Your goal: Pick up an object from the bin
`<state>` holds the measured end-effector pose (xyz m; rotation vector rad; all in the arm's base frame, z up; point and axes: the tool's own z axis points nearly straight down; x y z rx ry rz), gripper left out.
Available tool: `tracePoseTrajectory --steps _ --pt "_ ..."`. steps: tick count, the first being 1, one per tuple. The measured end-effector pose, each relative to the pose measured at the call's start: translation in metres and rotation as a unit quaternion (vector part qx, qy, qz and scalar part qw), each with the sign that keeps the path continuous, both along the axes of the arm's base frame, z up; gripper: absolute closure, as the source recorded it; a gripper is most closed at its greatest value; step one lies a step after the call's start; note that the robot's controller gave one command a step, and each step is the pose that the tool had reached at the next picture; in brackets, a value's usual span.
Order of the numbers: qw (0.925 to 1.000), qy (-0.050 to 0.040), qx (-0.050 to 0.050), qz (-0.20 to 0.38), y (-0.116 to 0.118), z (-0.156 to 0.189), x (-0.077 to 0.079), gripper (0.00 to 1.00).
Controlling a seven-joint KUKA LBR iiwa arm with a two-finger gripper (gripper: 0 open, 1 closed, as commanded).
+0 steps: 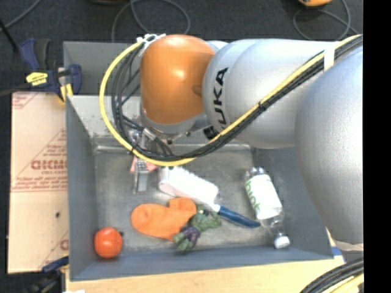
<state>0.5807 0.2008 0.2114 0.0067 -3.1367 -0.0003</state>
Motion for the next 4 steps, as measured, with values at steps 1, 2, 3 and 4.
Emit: tracePoseTrajectory --steps 1,2,3,4 --pt "1.0 -0.0039 0.001 -0.002 -0.001 0.005 0.001 0.0" --pt "1.0 -0.0049 0.002 0.008 -0.045 -0.03 -0.013 0.0" --pt "1.0 -0.0021 -0.001 0.008 -0.071 -0.052 -0.006 0.0" --pt "1.0 -0.0051 0.003 0.0 -0.067 -0.06 -0.013 0.0"
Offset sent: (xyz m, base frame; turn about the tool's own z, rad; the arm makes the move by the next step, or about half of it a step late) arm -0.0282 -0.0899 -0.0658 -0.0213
